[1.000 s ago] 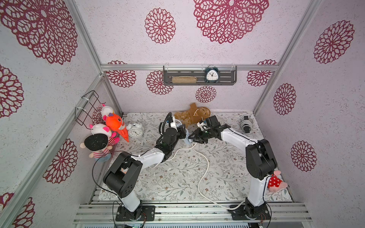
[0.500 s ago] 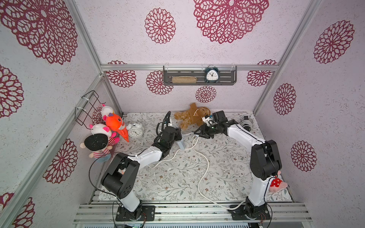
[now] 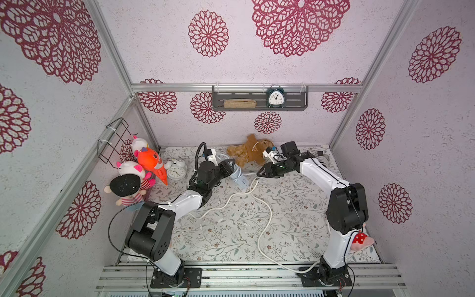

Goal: Unwrap the cord wrapped around the power strip
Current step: Remove the plug from the power strip, then unwrap the power cord from the power strip.

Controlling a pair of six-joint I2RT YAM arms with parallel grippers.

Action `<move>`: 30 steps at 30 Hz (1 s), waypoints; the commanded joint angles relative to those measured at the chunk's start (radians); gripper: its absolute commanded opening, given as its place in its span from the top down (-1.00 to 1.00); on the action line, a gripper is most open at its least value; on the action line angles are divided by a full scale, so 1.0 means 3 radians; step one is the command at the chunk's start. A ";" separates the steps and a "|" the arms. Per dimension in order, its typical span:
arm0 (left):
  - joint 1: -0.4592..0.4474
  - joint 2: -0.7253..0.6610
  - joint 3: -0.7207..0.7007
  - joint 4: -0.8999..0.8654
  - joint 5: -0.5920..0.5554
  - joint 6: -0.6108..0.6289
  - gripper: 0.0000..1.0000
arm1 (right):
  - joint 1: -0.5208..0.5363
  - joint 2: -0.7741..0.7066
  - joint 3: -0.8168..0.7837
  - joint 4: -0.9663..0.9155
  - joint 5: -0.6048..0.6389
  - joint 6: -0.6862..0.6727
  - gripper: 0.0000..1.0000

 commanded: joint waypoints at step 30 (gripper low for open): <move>-0.0216 0.0270 0.0080 0.1184 -0.1344 -0.1879 1.00 | 0.1119 -0.1380 -0.1964 0.2859 0.1686 -0.0057 -0.25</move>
